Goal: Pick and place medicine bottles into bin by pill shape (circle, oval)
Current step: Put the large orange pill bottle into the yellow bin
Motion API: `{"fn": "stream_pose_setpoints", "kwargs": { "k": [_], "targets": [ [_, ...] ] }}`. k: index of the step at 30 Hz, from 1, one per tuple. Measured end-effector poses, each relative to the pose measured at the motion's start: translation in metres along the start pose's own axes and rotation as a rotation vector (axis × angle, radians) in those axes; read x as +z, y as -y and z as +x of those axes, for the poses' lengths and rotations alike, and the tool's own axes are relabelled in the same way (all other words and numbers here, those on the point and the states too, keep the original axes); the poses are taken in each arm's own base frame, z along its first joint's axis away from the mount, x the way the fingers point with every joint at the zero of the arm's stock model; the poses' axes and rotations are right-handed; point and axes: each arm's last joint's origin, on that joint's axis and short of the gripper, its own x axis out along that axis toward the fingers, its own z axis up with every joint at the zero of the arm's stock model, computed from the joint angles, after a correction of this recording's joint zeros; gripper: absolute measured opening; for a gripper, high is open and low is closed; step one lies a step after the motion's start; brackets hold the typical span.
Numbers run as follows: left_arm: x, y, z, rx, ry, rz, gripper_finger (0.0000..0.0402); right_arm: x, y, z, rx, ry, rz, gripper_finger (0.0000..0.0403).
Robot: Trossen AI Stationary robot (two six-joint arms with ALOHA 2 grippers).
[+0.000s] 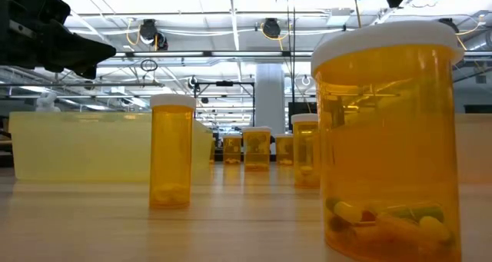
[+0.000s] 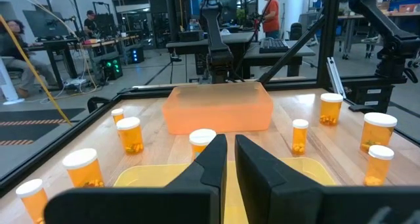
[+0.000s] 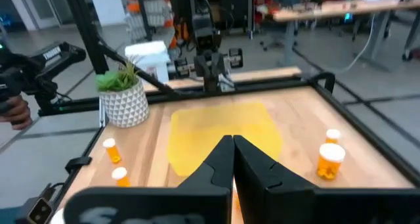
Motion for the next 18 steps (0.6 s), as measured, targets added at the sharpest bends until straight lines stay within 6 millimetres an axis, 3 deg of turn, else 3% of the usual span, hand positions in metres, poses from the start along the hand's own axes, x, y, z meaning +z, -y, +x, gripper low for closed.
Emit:
{"fn": "stream_pose_setpoints", "kwargs": {
  "k": [6,18],
  "targets": [
    [0.000,0.000,0.000,0.001,0.001,0.000,0.0035,0.015,-0.004,0.007,-0.011,-0.069,0.024,0.0000],
    [0.000,0.000,0.000,0.001,0.003,-0.100,0.0035,0.015,-0.006,0.020,-0.018,-0.114,0.017,0.0000]
  ]
}}
